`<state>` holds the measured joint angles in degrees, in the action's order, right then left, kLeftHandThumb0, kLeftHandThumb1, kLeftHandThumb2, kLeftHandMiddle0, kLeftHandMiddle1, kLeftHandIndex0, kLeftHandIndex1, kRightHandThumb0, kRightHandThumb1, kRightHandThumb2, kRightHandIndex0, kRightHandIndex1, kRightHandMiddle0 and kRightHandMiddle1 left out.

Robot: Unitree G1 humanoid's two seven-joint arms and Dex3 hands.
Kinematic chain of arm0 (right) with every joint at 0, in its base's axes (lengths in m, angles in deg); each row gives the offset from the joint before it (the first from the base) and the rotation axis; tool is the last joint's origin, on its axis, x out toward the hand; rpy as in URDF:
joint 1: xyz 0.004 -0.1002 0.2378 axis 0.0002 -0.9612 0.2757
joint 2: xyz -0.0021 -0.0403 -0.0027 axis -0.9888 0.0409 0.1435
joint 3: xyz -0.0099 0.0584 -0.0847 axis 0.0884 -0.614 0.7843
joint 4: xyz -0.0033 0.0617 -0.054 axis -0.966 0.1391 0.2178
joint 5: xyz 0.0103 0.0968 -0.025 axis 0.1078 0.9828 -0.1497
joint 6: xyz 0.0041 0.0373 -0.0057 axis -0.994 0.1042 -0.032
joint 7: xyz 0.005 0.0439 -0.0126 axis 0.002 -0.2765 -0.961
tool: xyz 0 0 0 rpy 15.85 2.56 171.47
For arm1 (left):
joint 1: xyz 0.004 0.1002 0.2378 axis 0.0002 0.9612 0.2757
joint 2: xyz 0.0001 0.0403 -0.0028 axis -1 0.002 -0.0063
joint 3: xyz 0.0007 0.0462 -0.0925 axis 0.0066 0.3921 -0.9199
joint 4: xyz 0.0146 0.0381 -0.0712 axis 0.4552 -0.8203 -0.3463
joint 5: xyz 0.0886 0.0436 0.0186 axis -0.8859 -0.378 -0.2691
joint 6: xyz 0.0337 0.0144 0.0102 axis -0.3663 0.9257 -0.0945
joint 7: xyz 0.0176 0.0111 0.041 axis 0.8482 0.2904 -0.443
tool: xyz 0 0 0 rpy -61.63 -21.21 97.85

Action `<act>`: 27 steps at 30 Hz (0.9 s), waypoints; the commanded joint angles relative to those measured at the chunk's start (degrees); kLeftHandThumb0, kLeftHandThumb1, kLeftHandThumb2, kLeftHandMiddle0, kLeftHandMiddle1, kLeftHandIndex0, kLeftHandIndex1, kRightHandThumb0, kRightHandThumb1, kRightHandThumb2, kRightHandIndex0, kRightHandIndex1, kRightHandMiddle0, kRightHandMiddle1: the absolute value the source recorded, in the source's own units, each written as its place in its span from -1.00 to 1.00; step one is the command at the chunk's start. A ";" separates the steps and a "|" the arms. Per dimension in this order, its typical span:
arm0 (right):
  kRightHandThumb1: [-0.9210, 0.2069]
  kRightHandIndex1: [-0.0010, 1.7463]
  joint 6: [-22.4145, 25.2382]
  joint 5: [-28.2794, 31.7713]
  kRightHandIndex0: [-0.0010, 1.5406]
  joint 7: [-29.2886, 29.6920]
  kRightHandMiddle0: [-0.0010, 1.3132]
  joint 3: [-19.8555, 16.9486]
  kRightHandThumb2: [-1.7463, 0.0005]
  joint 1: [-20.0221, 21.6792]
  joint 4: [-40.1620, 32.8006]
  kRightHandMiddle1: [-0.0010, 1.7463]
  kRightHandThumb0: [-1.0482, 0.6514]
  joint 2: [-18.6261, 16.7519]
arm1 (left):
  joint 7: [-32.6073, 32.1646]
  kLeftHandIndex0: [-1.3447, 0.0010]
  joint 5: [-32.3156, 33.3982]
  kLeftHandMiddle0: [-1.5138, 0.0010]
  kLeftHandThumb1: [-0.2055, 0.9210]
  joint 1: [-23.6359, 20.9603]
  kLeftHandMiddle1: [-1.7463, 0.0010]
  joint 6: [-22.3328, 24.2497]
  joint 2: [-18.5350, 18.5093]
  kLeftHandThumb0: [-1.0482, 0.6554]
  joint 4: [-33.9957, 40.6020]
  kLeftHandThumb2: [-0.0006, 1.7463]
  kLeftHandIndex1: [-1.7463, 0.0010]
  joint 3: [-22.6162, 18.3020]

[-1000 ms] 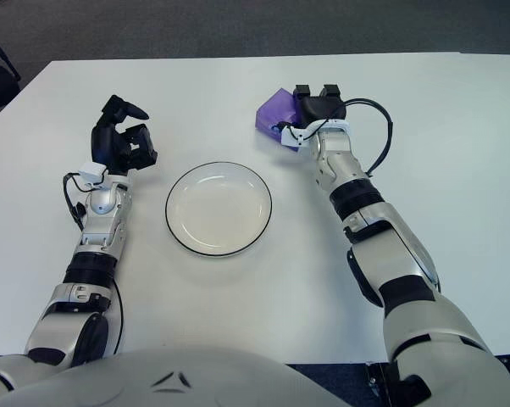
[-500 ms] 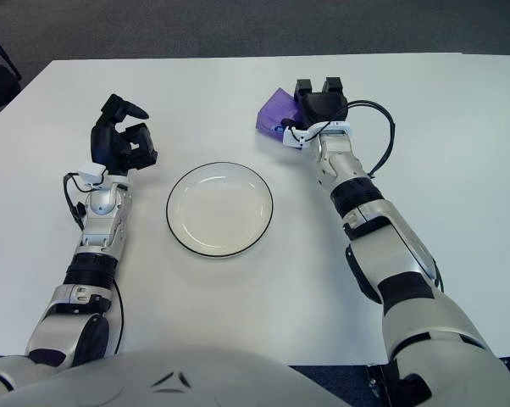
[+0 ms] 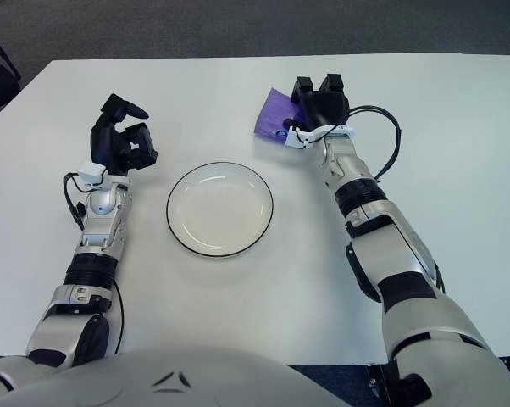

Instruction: Put the tissue paper into the plate.

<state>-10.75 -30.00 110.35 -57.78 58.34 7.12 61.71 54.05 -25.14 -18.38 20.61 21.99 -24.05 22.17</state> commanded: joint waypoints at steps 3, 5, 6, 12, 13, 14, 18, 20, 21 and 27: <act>0.53 0.72 -0.58 1.32 0.17 -2.75 -0.12 1.28 -0.76 -6.28 5.57 1.00 0.23 -1.39 | -0.66 0.19 0.05 -0.72 0.09 12.07 -1.00 0.82 3.90 -0.30 -6.74 0.38 -1.00 0.65; 0.54 0.72 -0.79 1.41 0.17 -2.44 -0.11 1.30 -0.76 -6.20 5.61 1.00 0.23 -1.28 | -0.62 0.19 0.09 -0.72 0.09 12.01 -1.00 1.00 3.84 -0.30 -6.79 0.38 -1.00 0.62; 0.54 0.72 -0.89 1.44 0.17 -2.31 -0.11 1.32 -0.76 -6.17 5.64 1.00 0.23 -1.24 | -0.61 0.19 0.10 -0.72 0.09 12.00 -1.00 1.06 3.83 -0.30 -6.80 0.38 -1.00 0.61; 0.58 0.72 -2.00 1.65 0.19 -0.23 -0.08 0.86 -0.79 -6.30 4.90 1.00 0.23 -0.68 | -0.79 0.19 -0.04 -0.72 0.09 11.97 -1.00 1.09 3.84 -0.30 -6.90 0.38 -1.00 0.61; 0.59 0.72 -1.98 1.72 0.19 0.01 -0.07 0.72 -0.80 -6.32 4.58 1.00 0.23 -0.66 | -0.79 0.19 -0.05 -0.72 0.09 11.91 -1.00 1.07 3.80 -0.30 -7.00 0.38 -1.00 0.58; 0.59 0.72 -1.97 1.76 0.19 0.17 -0.07 0.64 -0.80 -6.33 4.39 1.00 0.23 -0.65 | -0.79 0.19 -0.05 -0.72 0.09 11.87 -1.00 1.05 3.78 -0.30 -7.07 0.38 -1.00 0.56; 0.60 0.71 -1.44 2.35 0.20 0.56 -0.07 -0.44 -0.80 -6.78 1.52 1.00 0.23 -0.35 | -0.64 0.19 0.12 -0.72 0.09 11.80 -1.00 0.91 3.80 -0.30 -7.27 0.38 -1.00 0.50; 0.60 0.70 -2.13 2.78 0.21 0.91 -0.06 -1.12 -0.80 -7.00 0.27 1.00 0.23 0.20 | -0.51 0.19 0.25 -0.72 0.09 11.78 -1.00 0.85 3.80 -0.30 -7.35 0.38 -1.00 0.47; 0.60 0.70 -2.42 3.00 0.21 0.80 -0.06 -1.49 -0.80 -7.16 -0.76 1.00 0.23 0.65 | -0.47 0.19 0.28 -0.72 0.09 11.77 -1.00 0.82 3.80 -0.30 -7.38 0.38 -1.00 0.46; 0.61 0.73 -3.92 5.52 0.19 -0.58 -0.05 -4.52 -0.82 -8.63 -9.17 1.00 0.23 3.02 | -0.51 0.19 0.11 -0.72 0.09 11.72 -1.00 0.81 3.69 -0.30 -7.51 0.38 -1.00 0.51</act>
<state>-14.24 -26.46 112.67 -60.94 55.14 1.17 62.87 54.05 -25.12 -18.45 20.69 22.00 -24.10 22.15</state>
